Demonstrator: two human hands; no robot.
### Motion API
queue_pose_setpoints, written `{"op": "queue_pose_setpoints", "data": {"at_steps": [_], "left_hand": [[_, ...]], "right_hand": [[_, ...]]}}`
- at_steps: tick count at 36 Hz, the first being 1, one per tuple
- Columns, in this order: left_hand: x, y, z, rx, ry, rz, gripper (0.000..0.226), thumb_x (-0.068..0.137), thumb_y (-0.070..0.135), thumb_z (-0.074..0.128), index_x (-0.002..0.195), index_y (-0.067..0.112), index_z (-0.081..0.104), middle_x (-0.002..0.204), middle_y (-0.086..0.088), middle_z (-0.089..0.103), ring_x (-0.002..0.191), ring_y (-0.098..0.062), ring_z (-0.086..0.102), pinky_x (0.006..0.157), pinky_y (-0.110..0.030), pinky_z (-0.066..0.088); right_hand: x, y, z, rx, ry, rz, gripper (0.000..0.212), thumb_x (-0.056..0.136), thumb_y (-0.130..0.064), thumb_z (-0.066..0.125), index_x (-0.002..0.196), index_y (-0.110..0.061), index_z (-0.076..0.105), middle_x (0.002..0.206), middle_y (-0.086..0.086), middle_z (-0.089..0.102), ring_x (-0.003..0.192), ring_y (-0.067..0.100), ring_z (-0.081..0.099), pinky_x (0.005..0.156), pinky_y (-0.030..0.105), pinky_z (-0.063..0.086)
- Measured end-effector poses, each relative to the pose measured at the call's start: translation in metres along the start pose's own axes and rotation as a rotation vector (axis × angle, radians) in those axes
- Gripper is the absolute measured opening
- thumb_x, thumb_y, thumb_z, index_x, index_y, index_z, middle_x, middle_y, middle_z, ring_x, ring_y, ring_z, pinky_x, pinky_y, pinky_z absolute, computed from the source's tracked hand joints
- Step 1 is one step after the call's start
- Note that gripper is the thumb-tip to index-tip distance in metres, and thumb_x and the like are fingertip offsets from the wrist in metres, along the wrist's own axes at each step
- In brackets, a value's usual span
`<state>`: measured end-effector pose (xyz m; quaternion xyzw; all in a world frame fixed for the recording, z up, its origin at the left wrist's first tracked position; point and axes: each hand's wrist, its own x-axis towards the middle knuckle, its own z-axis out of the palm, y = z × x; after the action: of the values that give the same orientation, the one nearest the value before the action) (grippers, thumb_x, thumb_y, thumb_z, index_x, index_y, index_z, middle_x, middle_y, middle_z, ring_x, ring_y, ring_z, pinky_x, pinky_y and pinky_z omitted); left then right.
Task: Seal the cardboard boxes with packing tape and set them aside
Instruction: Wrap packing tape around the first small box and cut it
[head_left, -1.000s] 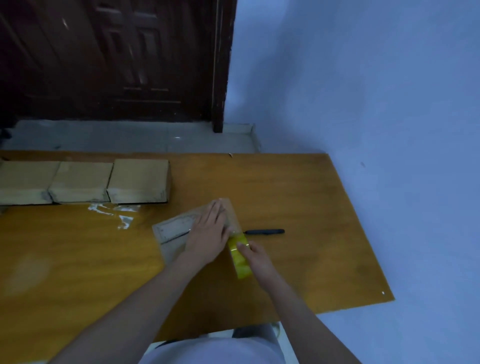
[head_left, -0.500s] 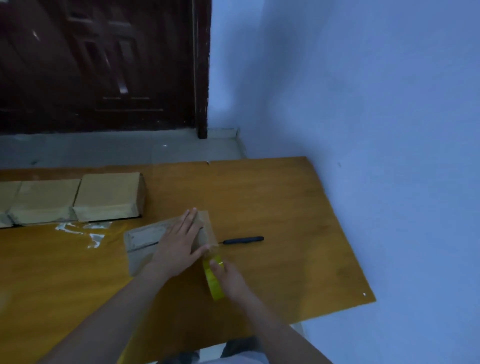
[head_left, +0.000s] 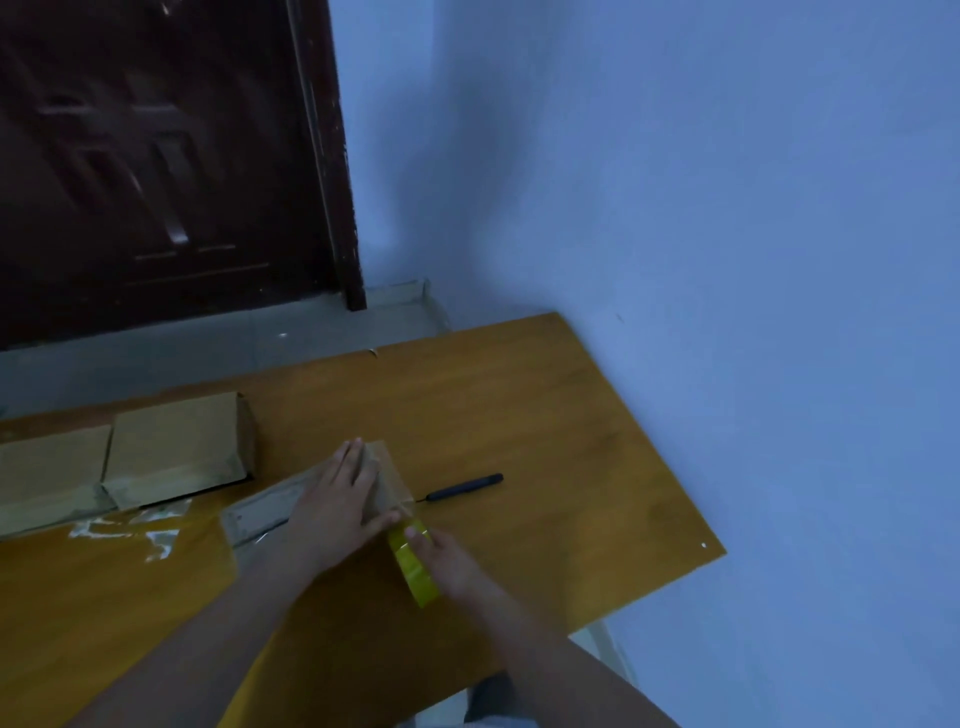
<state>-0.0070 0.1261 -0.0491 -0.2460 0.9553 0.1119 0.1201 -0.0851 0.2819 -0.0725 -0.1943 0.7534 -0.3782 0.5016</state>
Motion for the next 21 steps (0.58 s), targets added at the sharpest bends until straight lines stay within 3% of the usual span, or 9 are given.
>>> {"op": "queue_pose_setpoints", "data": {"at_steps": [4,7,10,12,16,18,19,21], "left_hand": [[-0.001,-0.002,0.004,-0.036,0.009,0.0,0.088,0.085,0.072,0.038,0.152,0.02,0.016,0.159,-0.012,-0.016,0.147,-0.026,-0.01,0.119,-0.04,0.008],[0.0,-0.001,0.0,0.013,-0.009,-0.012,0.086,0.085,0.072,0.037,0.152,0.022,0.014,0.159,-0.011,-0.012,0.147,-0.026,-0.008,0.12,-0.04,0.008],[0.001,0.0,-0.004,0.091,0.027,-0.005,0.083,0.085,0.073,0.037,0.149,0.023,0.02,0.16,-0.012,-0.001,0.147,-0.027,0.001,0.118,-0.039,0.005],[0.001,0.001,-0.006,0.145,0.068,0.02,0.08,0.086,0.072,0.038,0.146,0.021,0.027,0.159,-0.015,0.008,0.146,-0.03,0.009,0.118,-0.041,0.005],[-0.001,0.004,-0.007,0.174,0.076,0.013,0.077,0.088,0.068,0.039,0.144,0.017,0.032,0.157,-0.019,0.014,0.144,-0.034,0.015,0.117,-0.043,0.012],[-0.004,0.005,-0.004,0.123,0.078,-0.005,0.076,0.089,0.069,0.031,0.142,0.015,0.038,0.156,-0.021,0.018,0.143,-0.036,0.019,0.114,-0.046,0.021],[-0.003,0.004,0.0,0.104,0.106,-0.004,0.078,0.089,0.071,0.024,0.135,0.013,0.048,0.152,-0.024,0.028,0.139,-0.038,0.028,0.109,-0.049,0.032],[-0.003,-0.002,0.011,0.047,0.08,0.005,0.087,0.089,0.072,0.009,0.121,0.009,0.06,0.14,-0.026,0.044,0.129,-0.039,0.041,0.093,-0.051,0.047]], "right_hand": [[0.006,0.007,0.006,0.014,0.027,0.011,0.08,0.069,-0.079,0.037,0.106,-0.012,0.06,0.099,0.004,0.057,0.091,0.018,0.054,0.079,0.031,0.04],[0.007,0.009,0.008,0.023,0.05,0.019,0.088,0.062,-0.09,0.039,0.105,-0.017,0.061,0.105,0.005,0.063,0.097,0.02,0.059,0.083,0.033,0.045],[-0.002,-0.001,0.007,0.02,0.053,0.041,0.066,0.088,-0.066,0.04,0.122,-0.012,0.057,0.116,0.008,0.062,0.11,0.026,0.059,0.093,0.037,0.044],[-0.003,-0.006,0.007,0.025,0.05,0.031,0.06,0.092,-0.061,0.039,0.125,-0.013,0.056,0.114,0.006,0.06,0.109,0.025,0.058,0.093,0.036,0.044],[0.009,0.002,0.014,0.02,0.045,0.051,0.081,0.082,-0.077,0.035,0.126,-0.012,0.055,0.114,0.006,0.058,0.106,0.025,0.056,0.093,0.039,0.043],[0.014,0.009,0.015,0.026,0.034,0.066,0.102,0.063,-0.094,0.03,0.122,-0.015,0.056,0.113,0.004,0.058,0.106,0.025,0.057,0.091,0.039,0.043],[0.009,0.007,0.014,0.036,0.027,0.068,0.101,0.062,-0.094,0.028,0.121,-0.018,0.056,0.114,0.004,0.059,0.106,0.024,0.057,0.09,0.037,0.044],[-0.004,0.001,0.011,0.044,-0.003,0.079,0.076,0.084,-0.076,0.028,0.13,-0.019,0.049,0.122,0.005,0.056,0.107,0.019,0.055,0.085,0.028,0.044]]}}
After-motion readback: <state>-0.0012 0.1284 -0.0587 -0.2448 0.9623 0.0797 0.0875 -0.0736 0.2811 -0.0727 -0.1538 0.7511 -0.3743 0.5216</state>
